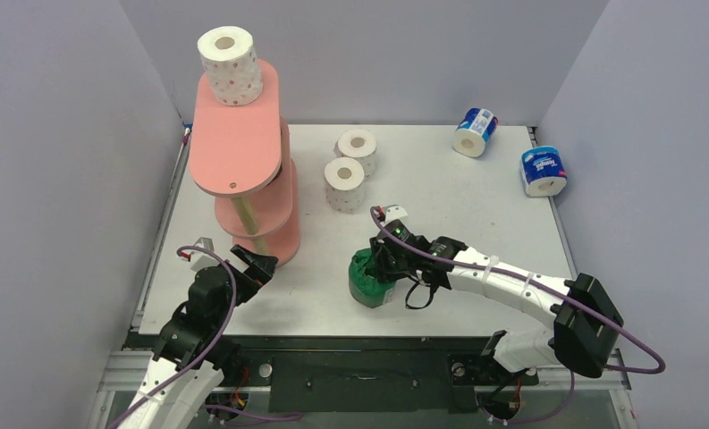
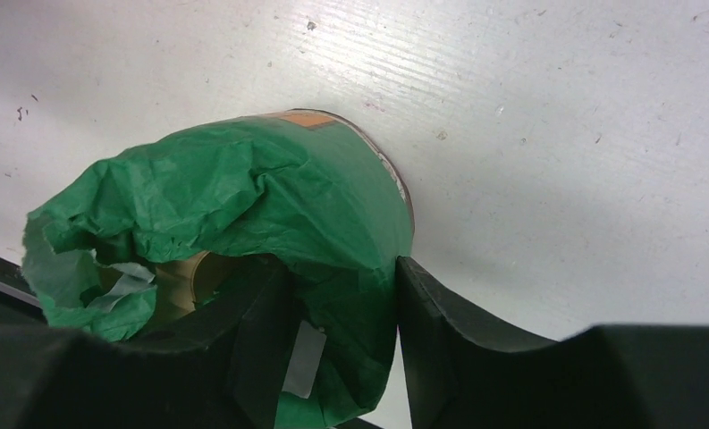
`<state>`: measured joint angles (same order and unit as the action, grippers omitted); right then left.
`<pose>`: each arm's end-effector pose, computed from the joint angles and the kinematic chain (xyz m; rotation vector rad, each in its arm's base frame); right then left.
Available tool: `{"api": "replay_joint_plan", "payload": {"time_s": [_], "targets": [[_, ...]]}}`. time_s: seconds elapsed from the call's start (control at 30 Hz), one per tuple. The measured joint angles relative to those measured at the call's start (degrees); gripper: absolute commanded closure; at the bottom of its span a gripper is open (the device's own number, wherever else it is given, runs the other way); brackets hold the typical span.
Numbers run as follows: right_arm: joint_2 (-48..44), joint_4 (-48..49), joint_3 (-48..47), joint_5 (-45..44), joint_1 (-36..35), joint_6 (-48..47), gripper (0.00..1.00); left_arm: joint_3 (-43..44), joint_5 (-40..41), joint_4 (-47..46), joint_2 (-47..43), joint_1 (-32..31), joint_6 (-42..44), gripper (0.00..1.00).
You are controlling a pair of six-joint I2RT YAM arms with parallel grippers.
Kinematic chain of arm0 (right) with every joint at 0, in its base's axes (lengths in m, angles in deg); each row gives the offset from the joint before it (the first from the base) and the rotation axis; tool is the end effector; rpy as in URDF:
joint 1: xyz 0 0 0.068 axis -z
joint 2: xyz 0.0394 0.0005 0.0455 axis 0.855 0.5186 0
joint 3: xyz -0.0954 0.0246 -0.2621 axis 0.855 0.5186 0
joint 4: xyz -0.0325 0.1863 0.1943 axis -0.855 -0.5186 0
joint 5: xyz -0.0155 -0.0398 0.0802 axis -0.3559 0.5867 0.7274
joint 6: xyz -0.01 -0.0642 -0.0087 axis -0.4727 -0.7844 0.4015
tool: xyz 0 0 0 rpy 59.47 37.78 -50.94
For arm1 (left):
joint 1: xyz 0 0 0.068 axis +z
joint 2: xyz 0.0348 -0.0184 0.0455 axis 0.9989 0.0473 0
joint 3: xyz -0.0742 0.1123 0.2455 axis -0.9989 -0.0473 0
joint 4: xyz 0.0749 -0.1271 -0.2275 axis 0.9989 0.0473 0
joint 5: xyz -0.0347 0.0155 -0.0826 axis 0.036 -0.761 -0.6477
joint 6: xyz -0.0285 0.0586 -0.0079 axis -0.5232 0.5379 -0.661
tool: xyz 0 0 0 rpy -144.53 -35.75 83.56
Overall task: Place and organize the paper towels onto the shelf
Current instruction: Pick up the paper towel from the center of the board, then place the paper towel on the shelf.
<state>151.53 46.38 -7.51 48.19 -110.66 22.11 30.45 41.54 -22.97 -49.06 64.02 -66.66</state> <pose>0.1812 0.2225 0.2221 -0.3864 2.5462 0.4581 0.1110 -0.0364 0.2156 -0.7564 1.9749 -0.6643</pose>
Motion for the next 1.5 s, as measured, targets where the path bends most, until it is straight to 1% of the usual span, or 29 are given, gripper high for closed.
{"api": "replay_joint_plan", "payload": {"time_s": [0.07, 0.2, 0.33, 0.57, 0.67, 0.83, 1.0, 1.27, 1.5], "targets": [[0.00, -0.09, -0.17, -0.02, -0.17, -0.22, 0.64, 0.00, 0.00, 0.02, -0.15, 0.00, 0.00, 0.04], [0.00, -2.23, -1.33, -0.17, -0.35, -0.79, 0.68, 0.00, 0.02, 0.04, -0.44, 0.00, 0.02, 0.04], [-0.07, -5.97, -5.05, -1.16, -0.33, -1.90, 0.69, 0.00, 0.04, 0.09, -0.72, 0.00, 0.02, 0.04], [0.00, -9.44, -17.79, -2.16, 0.74, -4.22, 0.69, 0.00, 0.02, 0.07, -0.90, 0.00, 0.00, 0.04], [0.90, -10.14, -25.00, -2.12, 1.77, -5.07, 0.69, 0.00, 0.04, 0.11, -0.90, 0.00, 0.04, 0.04], [5.79, -10.25, -36.61, -1.51, 2.49, -5.27, 0.69, 0.04, 0.11, 0.61, -0.90, 0.00, 0.07, 0.04], [12.07, -10.43, -43.91, 0.33, 2.43, -5.22, 0.69, 0.04, 0.24, 1.18, -0.90, 0.00, 0.09, 0.04], [19.71, -11.74, -50.69, 2.71, 2.29, -4.85, 0.69, 0.74, 0.37, 1.40, -0.92, 0.00, 0.11, 0.04], [22.47, -11.82, -55.71, 3.74, 1.29, -4.31, 0.69, 1.05, 0.48, 1.62, -1.31, 0.00, 0.11, 0.04]]}}
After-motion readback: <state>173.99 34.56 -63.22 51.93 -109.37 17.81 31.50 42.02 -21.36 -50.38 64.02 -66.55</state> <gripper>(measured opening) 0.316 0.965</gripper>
